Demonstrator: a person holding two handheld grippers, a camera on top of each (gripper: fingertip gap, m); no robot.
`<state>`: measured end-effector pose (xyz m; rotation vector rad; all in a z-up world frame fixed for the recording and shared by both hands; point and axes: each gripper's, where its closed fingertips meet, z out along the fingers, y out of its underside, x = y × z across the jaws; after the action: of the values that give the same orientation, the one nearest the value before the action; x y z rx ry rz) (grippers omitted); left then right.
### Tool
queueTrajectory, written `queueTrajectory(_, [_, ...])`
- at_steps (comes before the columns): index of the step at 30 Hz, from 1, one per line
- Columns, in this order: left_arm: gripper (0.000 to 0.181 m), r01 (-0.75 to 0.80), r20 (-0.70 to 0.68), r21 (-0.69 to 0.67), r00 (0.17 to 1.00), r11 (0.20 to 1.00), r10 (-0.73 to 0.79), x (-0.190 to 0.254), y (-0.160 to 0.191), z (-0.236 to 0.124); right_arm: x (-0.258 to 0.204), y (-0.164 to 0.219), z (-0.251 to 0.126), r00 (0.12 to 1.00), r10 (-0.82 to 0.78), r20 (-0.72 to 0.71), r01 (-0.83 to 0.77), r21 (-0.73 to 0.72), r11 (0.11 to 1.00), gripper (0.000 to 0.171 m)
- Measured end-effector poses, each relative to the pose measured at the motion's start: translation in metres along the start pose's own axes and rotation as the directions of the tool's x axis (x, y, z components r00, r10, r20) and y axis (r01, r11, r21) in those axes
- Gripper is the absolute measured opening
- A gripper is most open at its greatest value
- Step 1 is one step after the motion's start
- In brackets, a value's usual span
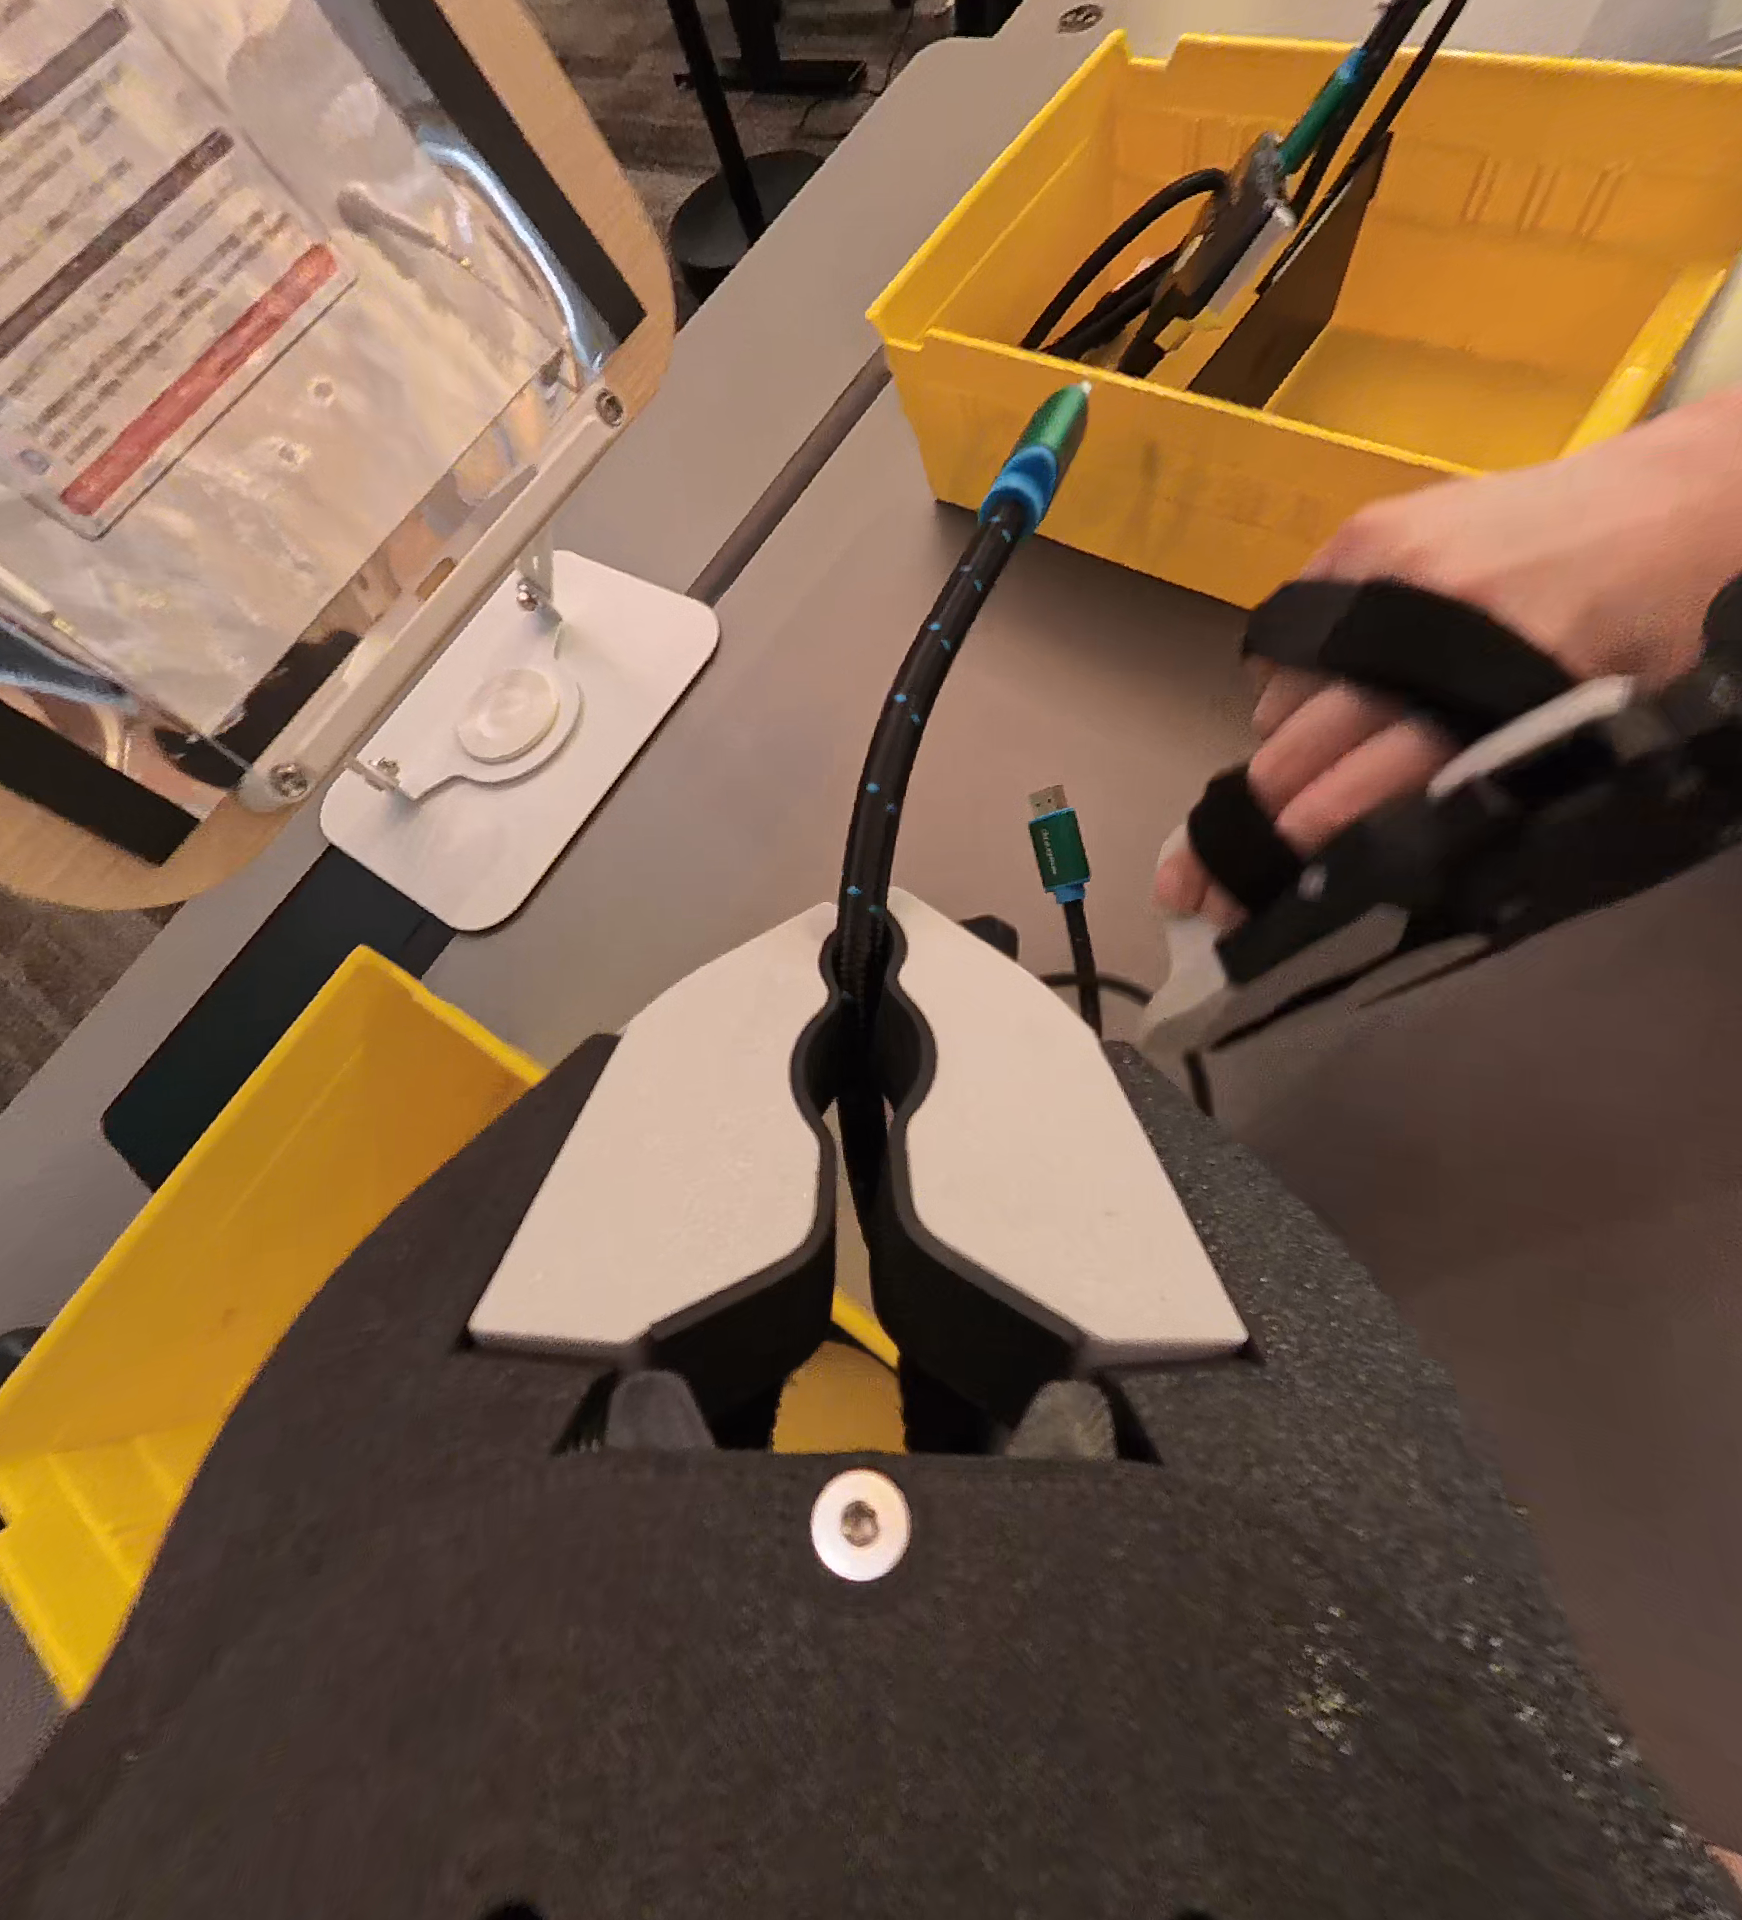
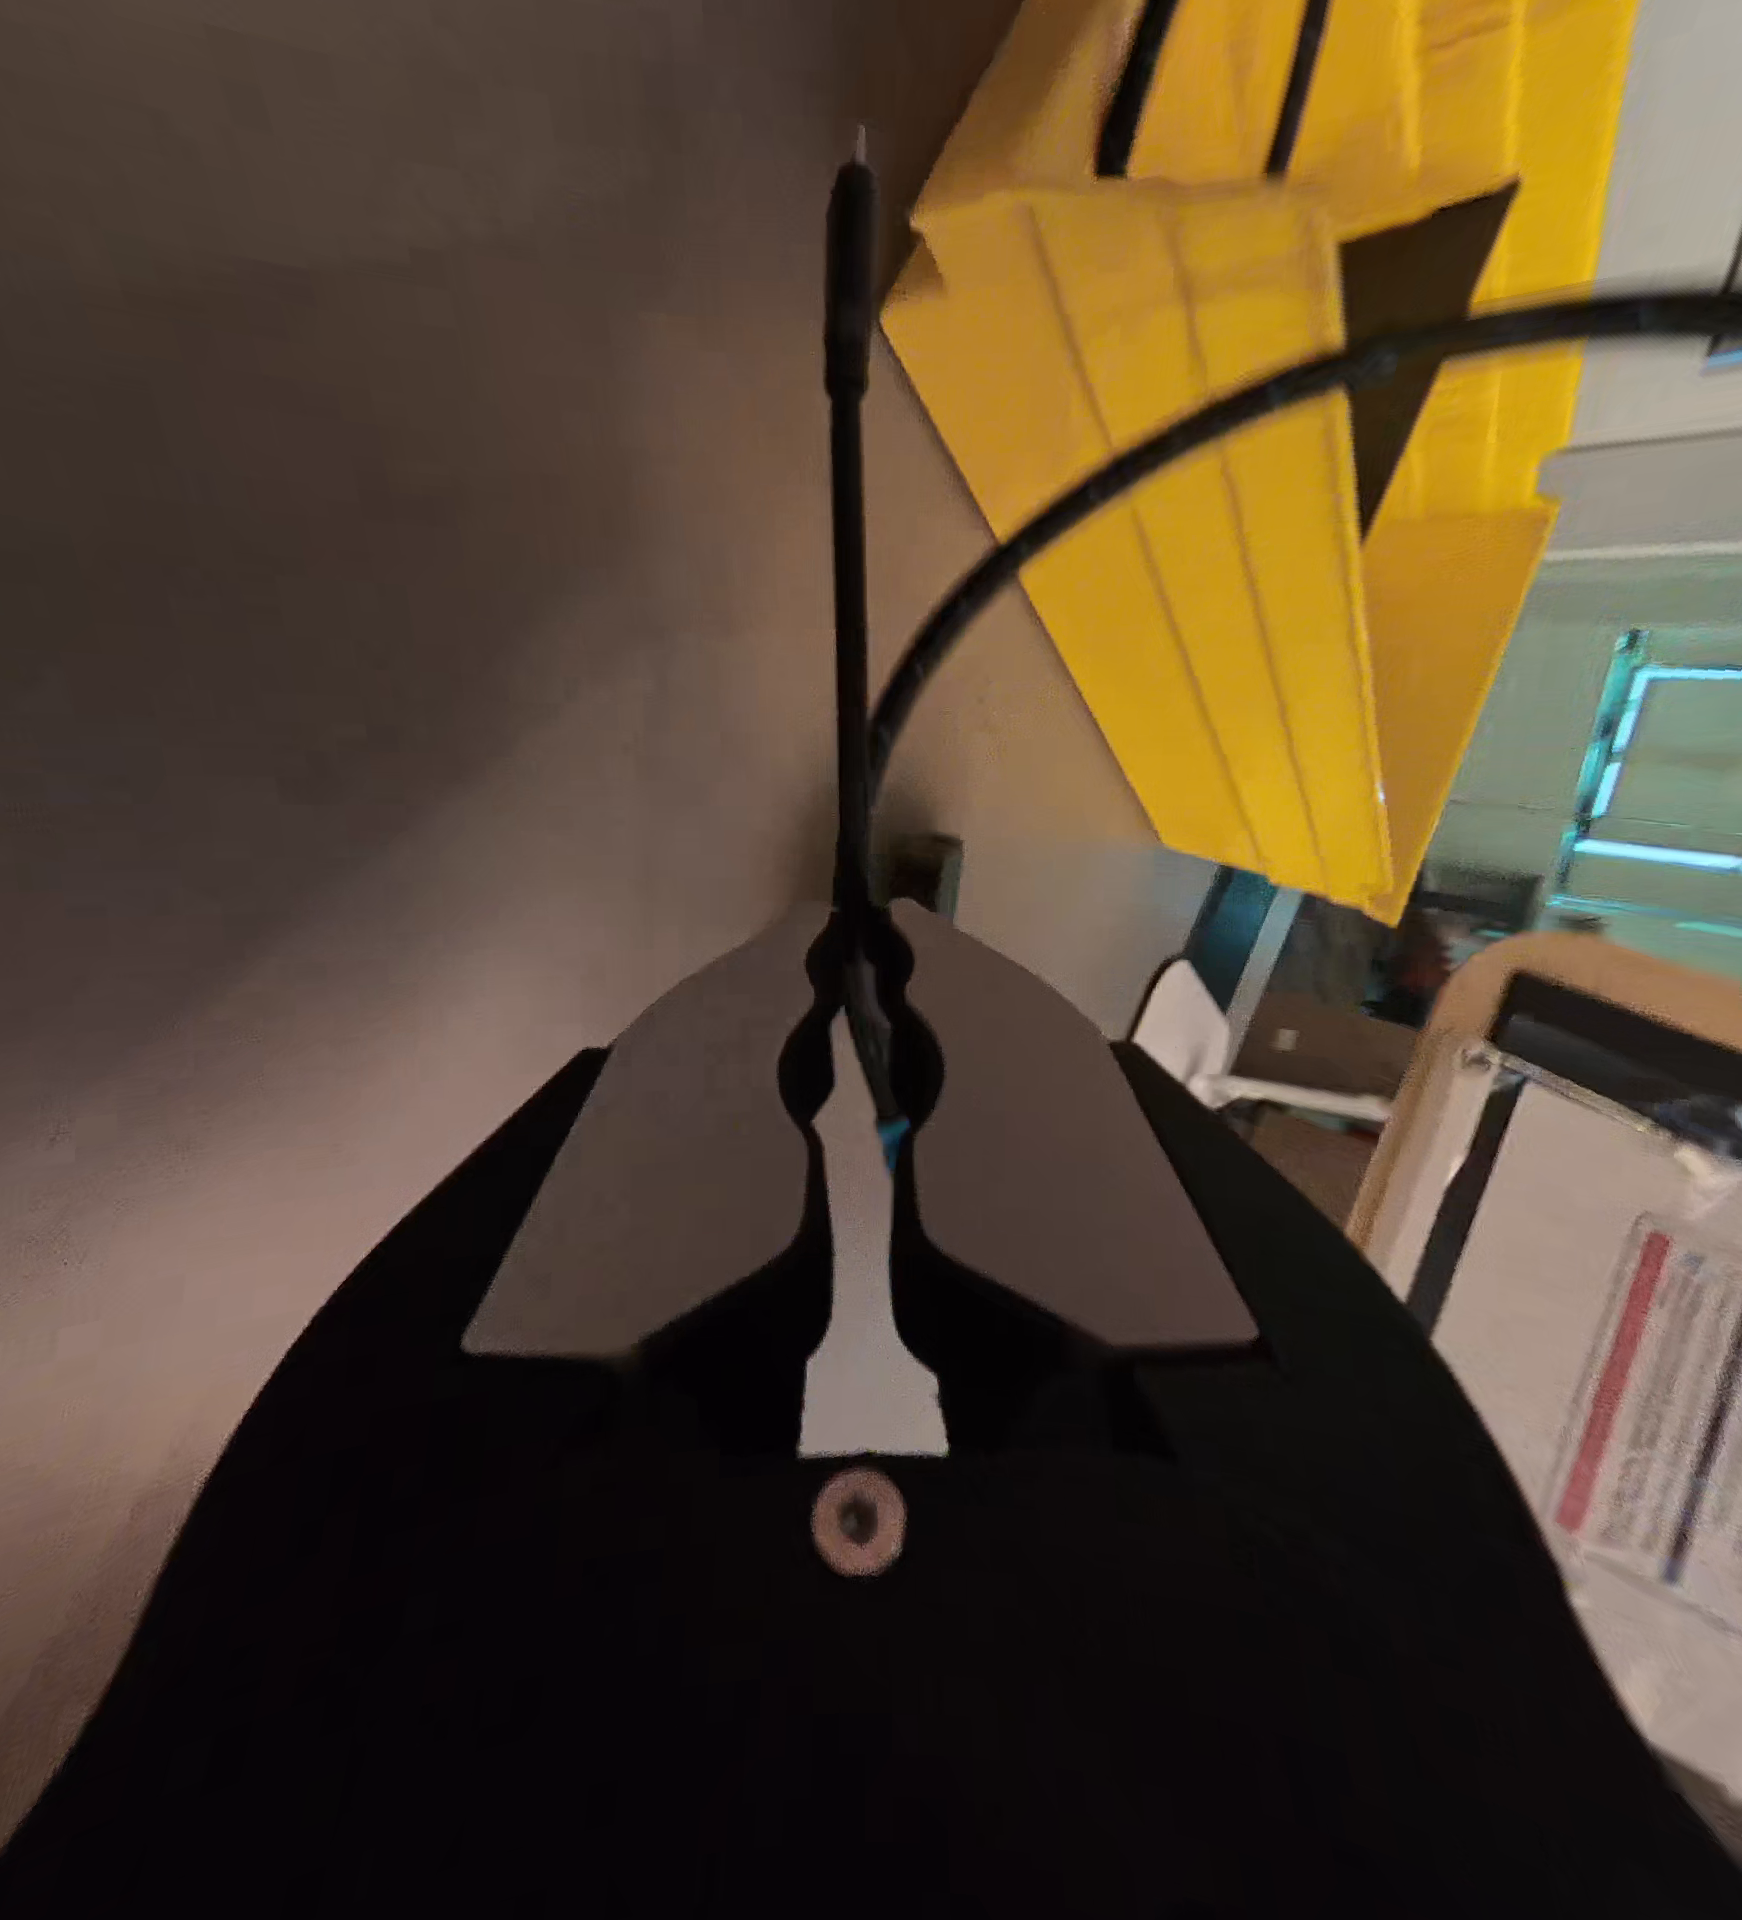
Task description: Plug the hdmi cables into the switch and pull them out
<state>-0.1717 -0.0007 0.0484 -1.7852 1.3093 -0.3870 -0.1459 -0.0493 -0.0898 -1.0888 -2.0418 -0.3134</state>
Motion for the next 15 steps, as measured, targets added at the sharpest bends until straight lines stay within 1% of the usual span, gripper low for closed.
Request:
queueTrajectory(3, [0.0,0.018,0.011,-0.021,1.0,1.0,-0.018,-0.006,0.007,-0.001,0.007,0.025,-0.018,0.991,0.127,0.036,-0.127,-0.012,0.992,0.006])
queueTrajectory(5, [0.0,0.024,0.014,-0.034,1.0,0.999,-0.023,-0.007,0.011,-0.002,0.005,0.039,-0.022,0.98,0.185,0.071,-0.184,-0.015,0.983,0.006])
queueTrajectory(9, [0.0,0.005,0.017,-0.078,1.0,0.997,-0.003,-0.003,0.017,-0.007,-0.001,0.059,-0.022,0.976,0.195,0.094,-0.193,-0.033,0.981,0.006])
queueTrajectory(13, [0.0,-0.087,-0.026,-0.179,0.996,0.98,0.084,0.016,0.032,-0.013,0.006,0.061,-0.024,0.966,0.243,0.085,-0.247,0.05,0.968,0.006])
queueTrajectory(15, [0.0,-0.134,-0.045,-0.208,0.991,0.969,0.128,0.024,0.036,-0.016,0.014,0.06,-0.027,0.956,0.287,0.065,-0.292,0.103,0.951,0.006])
